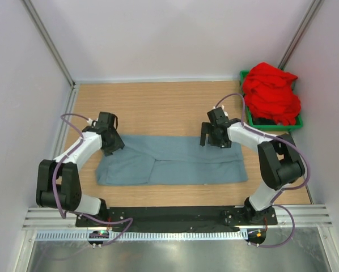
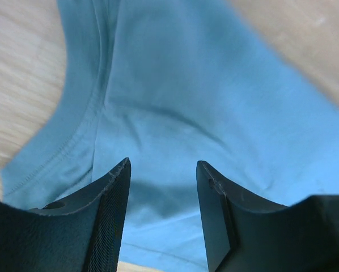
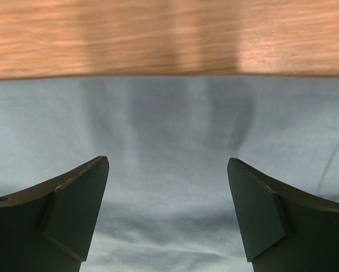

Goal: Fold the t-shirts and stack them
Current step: Fold the tshirt

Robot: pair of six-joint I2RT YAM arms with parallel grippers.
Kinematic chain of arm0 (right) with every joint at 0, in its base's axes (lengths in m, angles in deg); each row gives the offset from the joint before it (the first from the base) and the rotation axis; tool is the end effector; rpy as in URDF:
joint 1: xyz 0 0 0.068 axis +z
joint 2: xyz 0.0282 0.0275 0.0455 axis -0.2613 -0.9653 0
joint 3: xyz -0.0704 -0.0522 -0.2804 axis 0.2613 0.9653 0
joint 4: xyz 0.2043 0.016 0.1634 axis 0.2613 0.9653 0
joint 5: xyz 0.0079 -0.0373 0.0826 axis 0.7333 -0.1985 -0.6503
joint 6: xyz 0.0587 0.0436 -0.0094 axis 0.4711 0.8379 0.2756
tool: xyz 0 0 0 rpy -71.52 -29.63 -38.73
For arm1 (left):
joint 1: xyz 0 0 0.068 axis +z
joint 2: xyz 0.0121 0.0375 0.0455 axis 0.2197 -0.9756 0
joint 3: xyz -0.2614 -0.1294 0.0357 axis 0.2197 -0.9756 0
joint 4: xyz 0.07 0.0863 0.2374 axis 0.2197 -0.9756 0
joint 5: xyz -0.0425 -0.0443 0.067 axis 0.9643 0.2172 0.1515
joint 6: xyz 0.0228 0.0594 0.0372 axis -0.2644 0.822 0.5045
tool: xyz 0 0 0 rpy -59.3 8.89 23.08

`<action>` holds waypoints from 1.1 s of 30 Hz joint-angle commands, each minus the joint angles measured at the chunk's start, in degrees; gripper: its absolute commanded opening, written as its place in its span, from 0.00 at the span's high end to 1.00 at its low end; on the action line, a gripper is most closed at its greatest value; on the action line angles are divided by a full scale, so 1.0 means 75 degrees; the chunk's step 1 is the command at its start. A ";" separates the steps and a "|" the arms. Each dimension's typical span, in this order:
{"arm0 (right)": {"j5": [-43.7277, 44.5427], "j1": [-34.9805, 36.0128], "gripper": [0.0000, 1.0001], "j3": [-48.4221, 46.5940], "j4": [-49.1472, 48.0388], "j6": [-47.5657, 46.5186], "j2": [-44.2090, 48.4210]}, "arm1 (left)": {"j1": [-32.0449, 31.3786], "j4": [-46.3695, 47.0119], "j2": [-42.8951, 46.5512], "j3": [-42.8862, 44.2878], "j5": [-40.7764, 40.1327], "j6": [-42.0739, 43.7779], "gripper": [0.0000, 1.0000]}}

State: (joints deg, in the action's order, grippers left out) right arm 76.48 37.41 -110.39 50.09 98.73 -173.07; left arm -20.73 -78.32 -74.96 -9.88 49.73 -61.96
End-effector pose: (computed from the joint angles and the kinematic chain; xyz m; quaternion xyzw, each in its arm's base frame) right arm 0.3127 0.1191 0.1812 0.0405 0.9701 0.0325 0.2371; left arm 0.2819 -0.0294 0.2094 -0.2978 0.9253 -0.0184 0.2343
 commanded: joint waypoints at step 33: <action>-0.2592 0.4859 0.06 0.0842 -0.1951 0.4081 0.0119 | -0.0638 -0.2482 -1.0302 1.4249 0.3314 0.0745 0.46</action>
State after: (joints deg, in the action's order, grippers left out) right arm 59.17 70.32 -98.99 33.15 124.56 -169.34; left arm -21.88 -91.34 -145.98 82.81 66.23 -60.28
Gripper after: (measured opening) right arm 0.939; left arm 0.512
